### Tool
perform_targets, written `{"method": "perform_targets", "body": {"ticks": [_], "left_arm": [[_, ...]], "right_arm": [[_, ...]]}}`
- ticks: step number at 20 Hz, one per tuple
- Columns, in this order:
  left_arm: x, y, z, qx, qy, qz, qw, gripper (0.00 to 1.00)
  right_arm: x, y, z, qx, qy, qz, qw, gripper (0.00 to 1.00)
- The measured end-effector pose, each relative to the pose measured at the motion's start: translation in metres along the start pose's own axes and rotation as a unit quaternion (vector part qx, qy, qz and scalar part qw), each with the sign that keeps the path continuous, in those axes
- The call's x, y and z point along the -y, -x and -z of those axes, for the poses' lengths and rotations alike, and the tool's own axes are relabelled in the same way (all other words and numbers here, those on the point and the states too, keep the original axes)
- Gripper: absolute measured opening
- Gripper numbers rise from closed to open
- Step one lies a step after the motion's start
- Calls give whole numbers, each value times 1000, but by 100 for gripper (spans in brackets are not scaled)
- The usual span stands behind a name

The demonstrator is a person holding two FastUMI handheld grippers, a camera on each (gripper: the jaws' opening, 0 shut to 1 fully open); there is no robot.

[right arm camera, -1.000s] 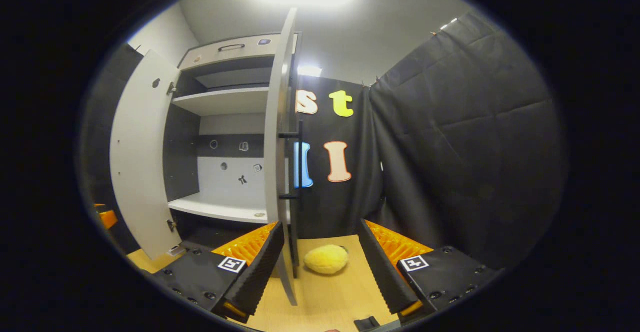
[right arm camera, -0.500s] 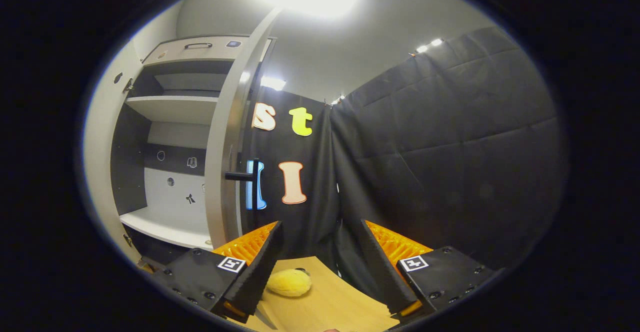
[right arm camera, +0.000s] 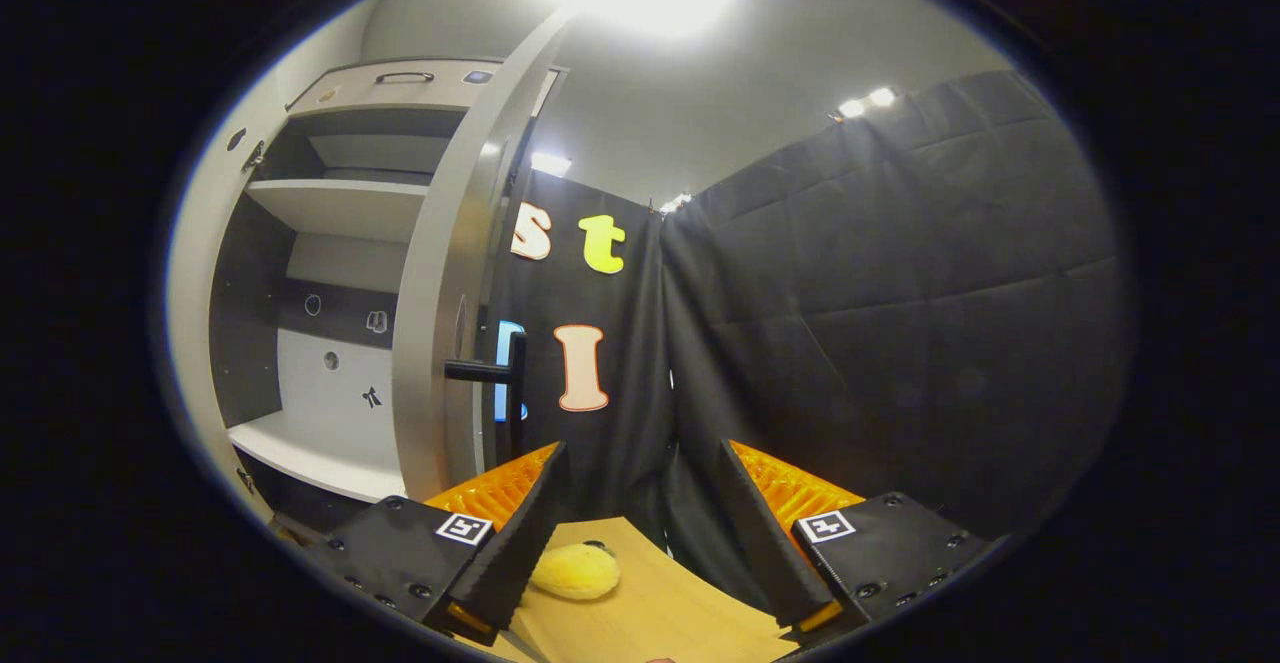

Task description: Grasp the bottle in the cabinet with the left hand and place it on the coaster, then close the right door with the right hand and the left door with the left hand.

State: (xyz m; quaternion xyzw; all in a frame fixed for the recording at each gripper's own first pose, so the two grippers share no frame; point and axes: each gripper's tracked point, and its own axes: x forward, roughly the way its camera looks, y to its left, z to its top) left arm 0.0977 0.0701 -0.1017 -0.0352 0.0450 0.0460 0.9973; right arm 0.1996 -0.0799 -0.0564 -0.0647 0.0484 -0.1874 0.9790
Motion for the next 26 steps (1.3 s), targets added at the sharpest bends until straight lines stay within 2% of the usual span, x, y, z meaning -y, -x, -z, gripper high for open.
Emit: {"method": "perform_targets", "body": {"ticks": [2, 3, 4, 6, 8, 9, 16, 21, 22, 23, 24, 25, 26], "left_arm": [[-10, -6, -5, 7, 11, 1, 1000, 91], [-12, -9, -4, 8, 15, 3, 1000, 92], [-14, -11, -2, 6, 17, 4, 1000, 84], [-17, -15, 4, 1, 19, 7, 1000, 89], [-17, -19, 8, -3, 22, 11, 1000, 91], [-18, -20, 9, -3, 22, 14, 1000, 92], [-21, -20, 11, -2, 19, 19, 1000, 91], [-36, -13, 16, -5, 20, 5, 1000, 91], [-39, -11, 17, -7, 21, 2, 1000, 91], [-42, -10, 18, -8, 21, 0, 1000, 91], [-46, -8, 18, -9, 21, -2, 1000, 91], [-48, -8, 19, -10, 21, -4, 1000, 91], [-50, -7, 18, -11, 21, -6, 1000, 91]], "right_arm": [[-7, 5, 0, 1, 0, 0, 1000, 95], [-11, 8, -1, 2, 1, -3, 1000, 91], [-17, 11, -2, 2, 1, -7, 1000, 95], [-27, 16, -3, 3, -1, -16, 1000, 92], [-36, 20, -4, 6, -3, -18, 1000, 92], [-41, 22, -4, 6, -4, -21, 1000, 95], [-81, 32, -8, 14, -8, -69, 998, 95], [-112, 34, -8, 13, -22, -108, 994, 95], [-119, 33, -9, 13, -21, -115, 993, 92], [-126, 32, -8, 14, -21, -123, 992, 95], [-133, 31, -8, 14, -20, -131, 991, 92], [-141, 31, -8, 15, -18, -138, 990, 95], [-147, 31, -9, 16, -15, -144, 989, 92]]}}
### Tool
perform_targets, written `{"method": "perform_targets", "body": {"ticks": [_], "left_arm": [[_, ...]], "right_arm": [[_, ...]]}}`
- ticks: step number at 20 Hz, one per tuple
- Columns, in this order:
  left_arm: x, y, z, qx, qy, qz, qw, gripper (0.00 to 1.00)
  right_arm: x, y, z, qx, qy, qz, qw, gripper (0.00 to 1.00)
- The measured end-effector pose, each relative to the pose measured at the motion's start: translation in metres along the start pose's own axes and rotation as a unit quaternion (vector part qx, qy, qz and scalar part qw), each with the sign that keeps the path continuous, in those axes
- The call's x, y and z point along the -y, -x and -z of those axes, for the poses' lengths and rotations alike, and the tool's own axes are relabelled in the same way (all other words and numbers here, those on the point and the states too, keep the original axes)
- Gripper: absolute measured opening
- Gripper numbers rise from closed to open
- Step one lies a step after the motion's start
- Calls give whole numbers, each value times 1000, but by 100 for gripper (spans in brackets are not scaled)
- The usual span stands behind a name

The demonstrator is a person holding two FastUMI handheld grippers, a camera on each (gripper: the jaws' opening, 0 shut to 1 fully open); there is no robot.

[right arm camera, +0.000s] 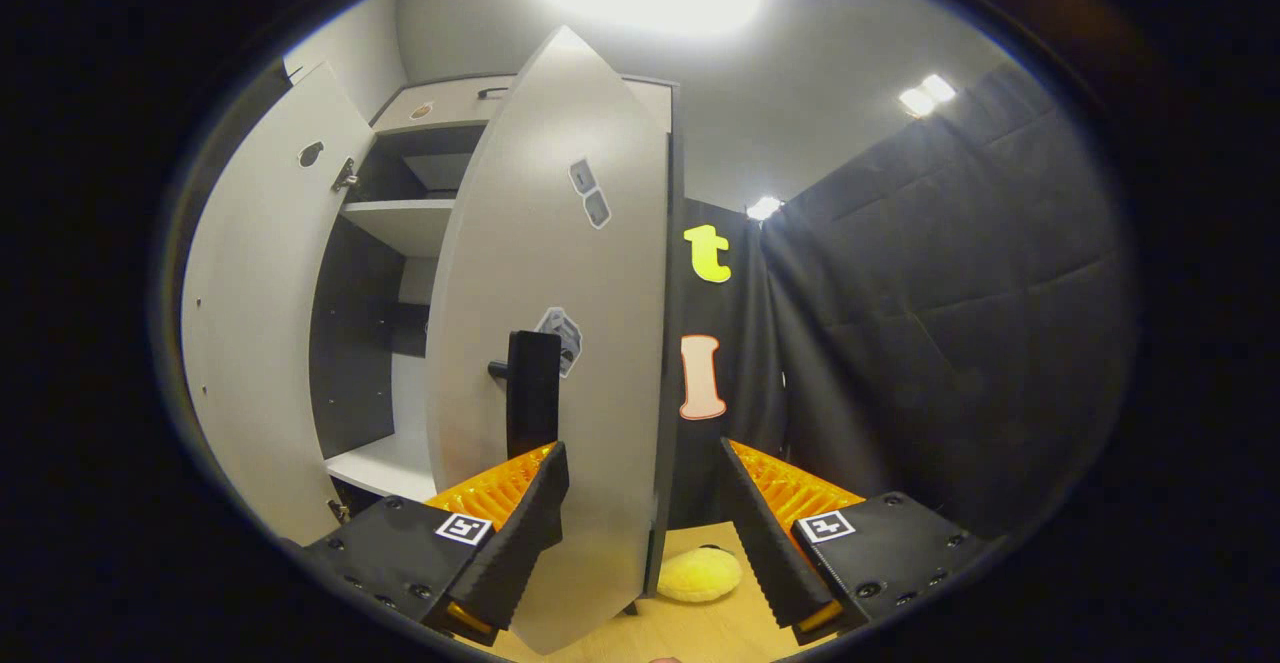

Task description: Grasp the bottle in the cabinet with the left hand and place it on the coaster, then close the right door with the right hand and the left door with the left hand.

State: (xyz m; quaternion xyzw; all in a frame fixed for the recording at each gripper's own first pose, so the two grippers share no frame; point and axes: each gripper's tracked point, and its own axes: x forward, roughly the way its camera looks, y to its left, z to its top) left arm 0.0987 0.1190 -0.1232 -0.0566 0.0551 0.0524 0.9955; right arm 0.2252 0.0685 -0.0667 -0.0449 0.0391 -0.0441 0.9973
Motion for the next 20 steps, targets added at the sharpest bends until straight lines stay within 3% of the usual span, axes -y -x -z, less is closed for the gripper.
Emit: {"method": "perform_targets", "body": {"ticks": [2, 3, 5, 6, 7, 11, 15, 20], "left_arm": [[-1, 1, -1, -2, 1, -1, 1000, 91], [-2, 2, 0, -4, 1, 1, 1000, 84], [0, -2, -3, -5, 0, 3, 1000, 84], [2, -4, -5, -6, -2, 5, 1000, 91], [4, -8, -8, -4, -3, 7, 1000, 84], [14, -26, -28, 2, -8, 24, 1000, 87], [25, -57, -61, 7, -3, 37, 999, 81], [29, -99, -96, 12, 12, 44, 999, 87]], "right_arm": [[-10, -6, 0, -1, 3, -10, 1000, 95], [-12, -8, 1, -2, 4, -13, 1000, 95], [-14, -7, 0, 1, 2, -16, 1000, 92], [-14, -5, 0, 3, 0, -16, 1000, 92], [-12, -3, -1, 4, -1, -17, 1000, 95], [1, 9, 2, 6, -4, -12, 1000, 95], [19, 23, 11, 5, -3, -9, 1000, 95], [44, 43, 25, -2, 1, 1, 1000, 92]]}}
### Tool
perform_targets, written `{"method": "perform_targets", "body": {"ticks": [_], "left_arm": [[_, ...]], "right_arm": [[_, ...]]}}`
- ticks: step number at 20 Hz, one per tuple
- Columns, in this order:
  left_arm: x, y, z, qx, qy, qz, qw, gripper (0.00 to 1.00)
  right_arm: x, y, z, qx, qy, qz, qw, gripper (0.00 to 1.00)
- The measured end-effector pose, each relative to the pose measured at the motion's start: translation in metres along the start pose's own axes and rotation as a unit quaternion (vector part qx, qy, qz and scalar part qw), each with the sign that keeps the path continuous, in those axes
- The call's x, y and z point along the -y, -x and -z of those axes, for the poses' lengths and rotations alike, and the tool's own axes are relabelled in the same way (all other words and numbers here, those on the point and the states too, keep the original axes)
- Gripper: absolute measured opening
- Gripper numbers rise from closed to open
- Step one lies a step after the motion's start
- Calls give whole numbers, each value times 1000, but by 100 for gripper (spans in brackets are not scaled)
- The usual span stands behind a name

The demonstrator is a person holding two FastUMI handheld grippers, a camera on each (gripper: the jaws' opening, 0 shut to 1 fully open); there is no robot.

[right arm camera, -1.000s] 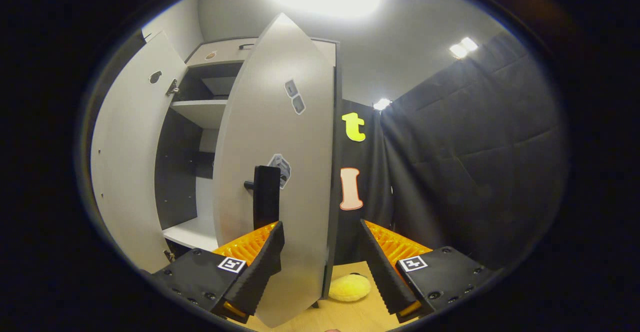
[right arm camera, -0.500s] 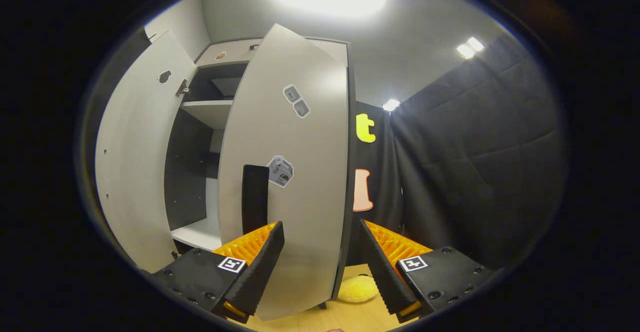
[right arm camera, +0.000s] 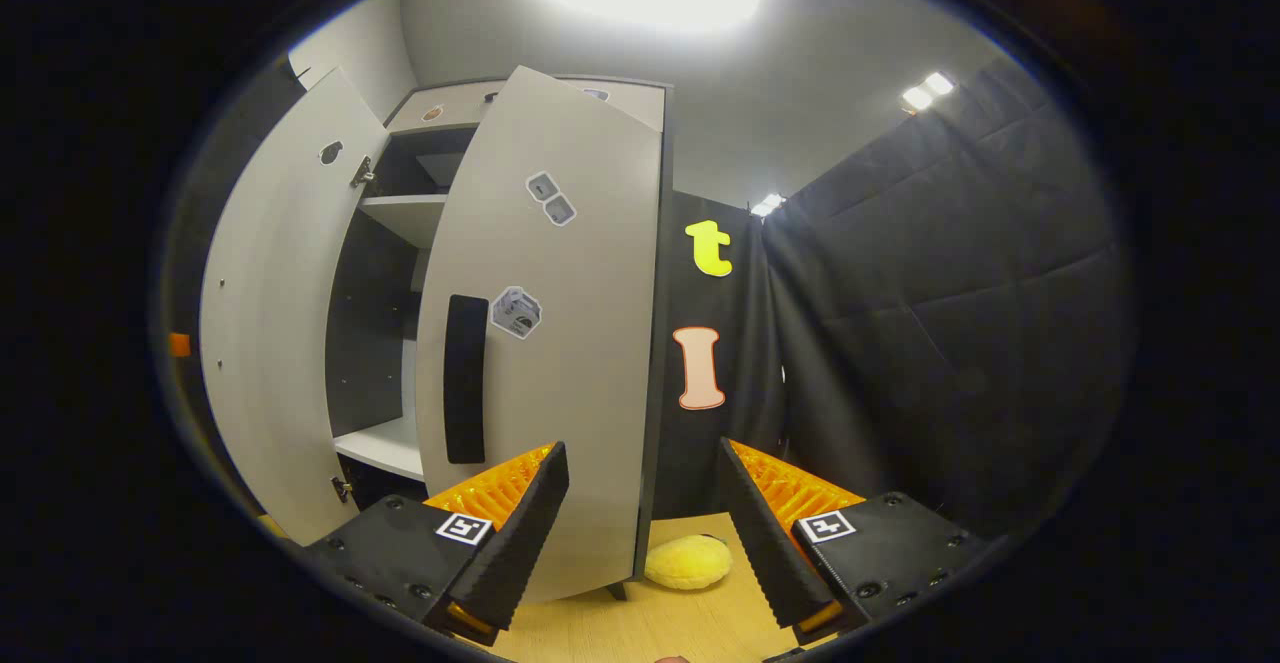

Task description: Grasp the bottle in the cabinet with the left hand and place it on the coaster, then close the right door with the right hand and the left door with the left hand.

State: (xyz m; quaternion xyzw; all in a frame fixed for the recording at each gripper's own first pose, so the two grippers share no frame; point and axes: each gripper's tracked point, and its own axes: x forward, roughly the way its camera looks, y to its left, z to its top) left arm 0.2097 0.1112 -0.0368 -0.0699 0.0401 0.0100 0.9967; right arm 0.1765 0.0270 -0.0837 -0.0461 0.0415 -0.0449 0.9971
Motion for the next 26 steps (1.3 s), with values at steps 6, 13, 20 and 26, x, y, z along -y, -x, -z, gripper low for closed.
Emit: {"method": "perform_targets", "body": {"ticks": [6, 13, 20, 26], "left_arm": [[19, -39, -33, 14, 0, 7, 1000, 84], [45, -38, -45, 22, -38, -15, 999, 84], [78, -32, -42, 21, -47, -1, 999, 84], [113, -19, -43, 26, -46, 9, 999, 91]], "right_arm": [[36, 16, 9, -8, 2, 25, 1000, 95], [78, 28, 16, -16, 11, 47, 999, 95], [89, 28, 21, -19, 11, 34, 999, 95], [100, 31, 24, -23, 29, 27, 999, 95]]}}
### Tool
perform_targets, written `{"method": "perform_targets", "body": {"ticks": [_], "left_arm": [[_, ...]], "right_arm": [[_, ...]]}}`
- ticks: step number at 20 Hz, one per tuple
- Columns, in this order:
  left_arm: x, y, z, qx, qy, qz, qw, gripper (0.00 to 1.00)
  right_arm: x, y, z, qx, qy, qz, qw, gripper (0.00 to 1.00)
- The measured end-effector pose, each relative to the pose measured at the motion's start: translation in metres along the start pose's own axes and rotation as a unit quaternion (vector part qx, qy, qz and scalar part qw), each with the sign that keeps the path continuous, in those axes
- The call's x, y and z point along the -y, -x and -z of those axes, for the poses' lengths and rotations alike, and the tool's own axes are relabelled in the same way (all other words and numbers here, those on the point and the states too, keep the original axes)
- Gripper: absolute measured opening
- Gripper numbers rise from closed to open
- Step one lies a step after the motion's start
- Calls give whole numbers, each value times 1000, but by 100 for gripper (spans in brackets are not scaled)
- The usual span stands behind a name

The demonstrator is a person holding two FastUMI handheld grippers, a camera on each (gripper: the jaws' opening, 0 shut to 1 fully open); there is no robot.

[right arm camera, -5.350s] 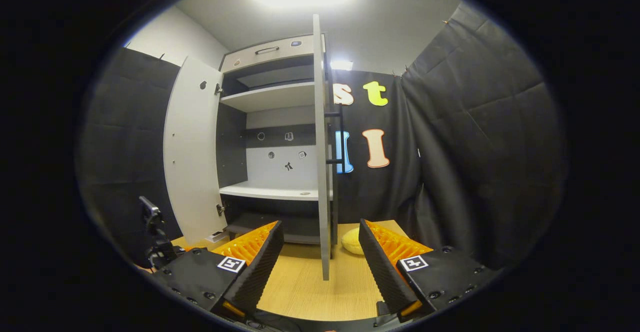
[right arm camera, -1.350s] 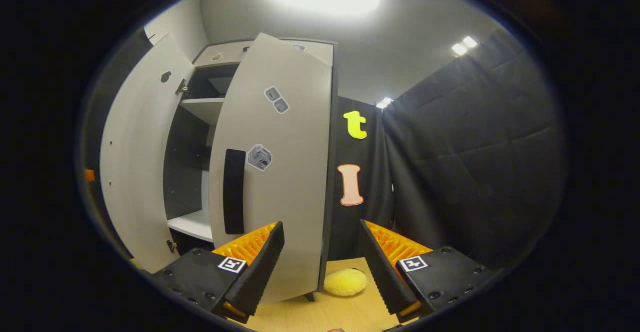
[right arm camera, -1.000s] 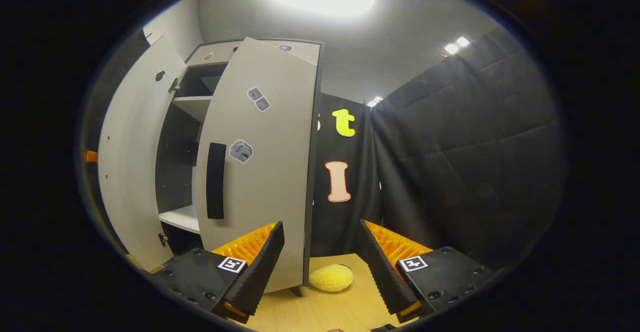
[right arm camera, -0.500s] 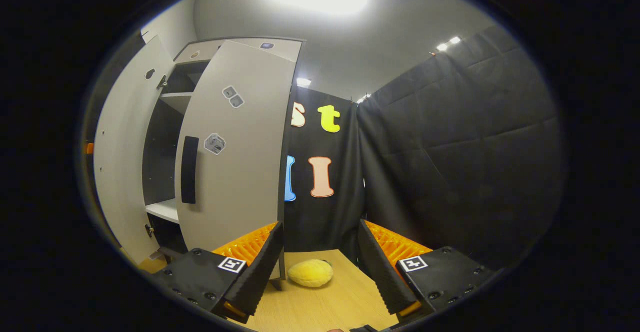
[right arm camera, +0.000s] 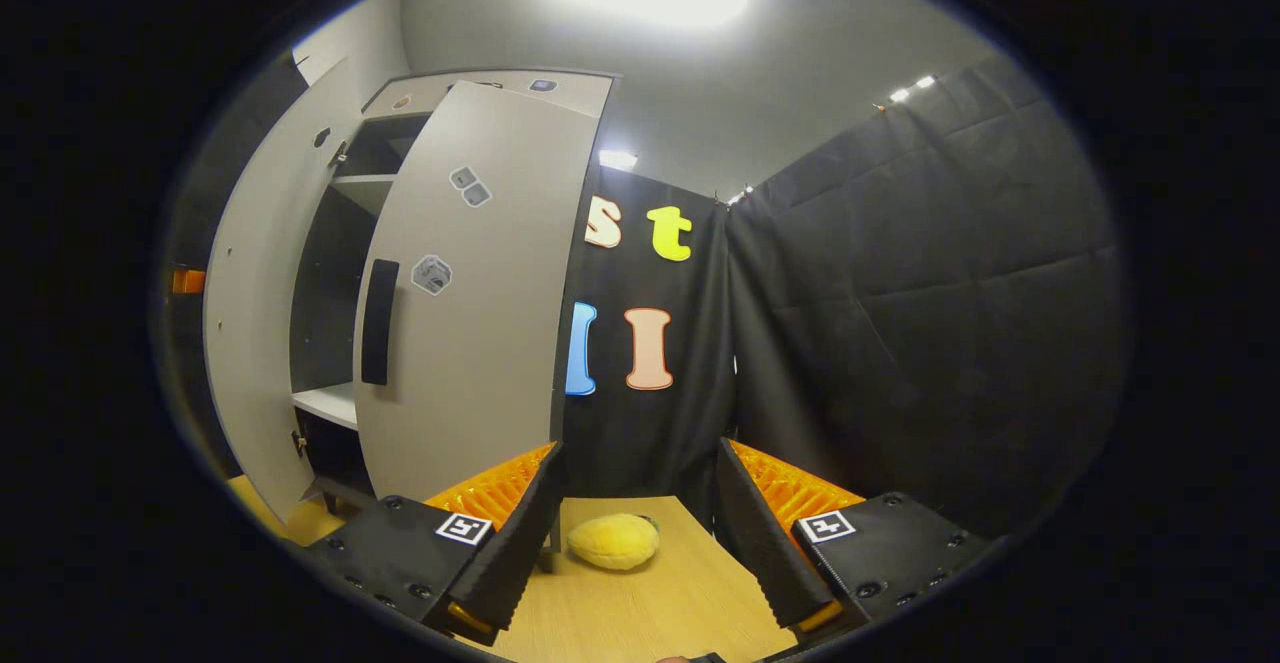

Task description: Grasp the bottle in the cabinet with the left hand and place it on the coaster, then close the right door with the right hand and the left door with the left hand.

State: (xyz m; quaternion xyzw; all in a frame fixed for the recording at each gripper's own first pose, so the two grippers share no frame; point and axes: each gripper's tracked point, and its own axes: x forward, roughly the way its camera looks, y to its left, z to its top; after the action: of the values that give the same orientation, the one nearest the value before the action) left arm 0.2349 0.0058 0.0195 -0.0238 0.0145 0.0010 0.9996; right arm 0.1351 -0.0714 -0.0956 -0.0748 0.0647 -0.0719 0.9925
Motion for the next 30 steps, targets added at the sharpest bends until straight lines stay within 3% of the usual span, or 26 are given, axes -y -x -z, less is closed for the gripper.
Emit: {"method": "perform_targets", "body": {"ticks": [8, 9, 10, 11, 12, 13, 15, 16, 17, 20, 21, 22, 30], "left_arm": [[60, -13, -1, 2, 20, 47, 999, 91], [70, -17, 1, 1, 27, 53, 998, 91], [79, -22, 4, -2, 33, 57, 998, 91], [87, -26, 7, -3, 37, 60, 998, 84], [96, -32, 8, -4, 38, 65, 997, 91], [105, -41, 10, -8, 38, 73, 997, 91], [122, -56, 12, -12, 35, 85, 996, 91], [130, -63, 13, -13, 31, 91, 995, 84], [140, -71, 12, -14, 27, 97, 995, 91], [151, -70, 16, -6, -13, 85, 996, 91], [152, -65, 17, -4, -21, 82, 996, 84], [154, -63, 16, -2, -25, 83, 996, 90], [133, -2, -33, 32, -47, 42, 997, 91]], "right_arm": [[7, 5, 0, -2, 11, -7, 1000, 92], [8, 6, -1, 0, 15, -7, 1000, 95], [8, 9, -1, 0, 19, -6, 1000, 92], [10, 10, -1, 1, 21, -6, 1000, 95], [12, 12, 0, 0, 23, -6, 1000, 95], [12, 11, 1, -1, 25, -7, 1000, 92], [14, 12, 2, -2, 27, -9, 1000, 95], [15, 15, 3, -2, 27, -10, 1000, 95], [15, 16, 3, -2, 25, -12, 1000, 95], [13, 18, 2, -2, 21, -26, 999, 95], [12, 18, 0, 0, 19, -31, 999, 95], [11, 18, 1, 2, 17, -37, 999, 95], [-1, 30, -11, 14, -23, -109, 994, 95]]}}
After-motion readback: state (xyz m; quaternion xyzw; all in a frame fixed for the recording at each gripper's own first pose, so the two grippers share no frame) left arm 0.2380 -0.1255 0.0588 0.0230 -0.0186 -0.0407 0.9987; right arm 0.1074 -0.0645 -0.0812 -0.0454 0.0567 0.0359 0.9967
